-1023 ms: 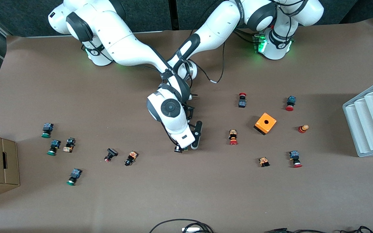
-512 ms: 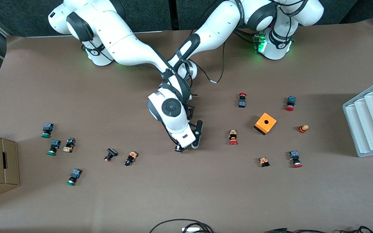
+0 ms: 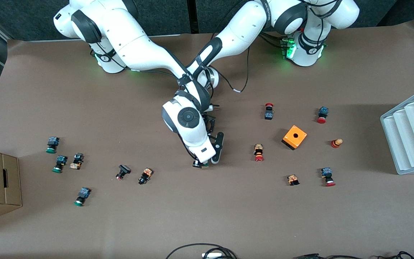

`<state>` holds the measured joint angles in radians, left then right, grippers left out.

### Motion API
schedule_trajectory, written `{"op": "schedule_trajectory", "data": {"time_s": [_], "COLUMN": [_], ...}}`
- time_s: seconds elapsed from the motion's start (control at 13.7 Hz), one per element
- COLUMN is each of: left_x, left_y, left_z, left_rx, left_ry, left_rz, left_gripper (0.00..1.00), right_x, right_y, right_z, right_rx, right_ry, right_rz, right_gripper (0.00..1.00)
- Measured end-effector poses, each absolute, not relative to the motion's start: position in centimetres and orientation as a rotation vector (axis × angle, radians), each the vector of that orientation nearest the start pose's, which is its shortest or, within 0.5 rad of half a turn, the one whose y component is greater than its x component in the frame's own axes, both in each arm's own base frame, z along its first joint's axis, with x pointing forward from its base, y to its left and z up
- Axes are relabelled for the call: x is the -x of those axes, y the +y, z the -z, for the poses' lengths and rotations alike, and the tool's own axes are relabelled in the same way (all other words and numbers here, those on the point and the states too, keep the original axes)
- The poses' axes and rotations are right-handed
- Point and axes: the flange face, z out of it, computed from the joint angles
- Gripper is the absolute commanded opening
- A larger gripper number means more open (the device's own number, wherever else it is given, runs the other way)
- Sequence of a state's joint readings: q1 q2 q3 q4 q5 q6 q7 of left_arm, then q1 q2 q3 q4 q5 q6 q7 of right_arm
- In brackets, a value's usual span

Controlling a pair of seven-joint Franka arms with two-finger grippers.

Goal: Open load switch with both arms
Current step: 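Swing the white handle down toward the switch base with the right gripper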

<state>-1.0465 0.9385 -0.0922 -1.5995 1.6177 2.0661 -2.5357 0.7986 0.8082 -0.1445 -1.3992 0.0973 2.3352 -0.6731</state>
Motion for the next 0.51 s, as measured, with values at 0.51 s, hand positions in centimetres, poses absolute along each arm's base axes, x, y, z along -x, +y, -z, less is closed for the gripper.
{"op": "schedule_trajectory", "data": {"time_s": [0.51], "left_x": [-33.07], "left_y": [-57.78], "left_z": [-7.78], "left_rx": [2.623], "left_ry": [-0.269], "left_rz": [1.661], "left_gripper": [0.46], "right_x": [-57.29], "right_y": [47.14], "right_z": [-24.19], "right_rx": [2.501], "right_ry": [-1.934], "right_rz": [0.212], "right_gripper": [0.54]}}
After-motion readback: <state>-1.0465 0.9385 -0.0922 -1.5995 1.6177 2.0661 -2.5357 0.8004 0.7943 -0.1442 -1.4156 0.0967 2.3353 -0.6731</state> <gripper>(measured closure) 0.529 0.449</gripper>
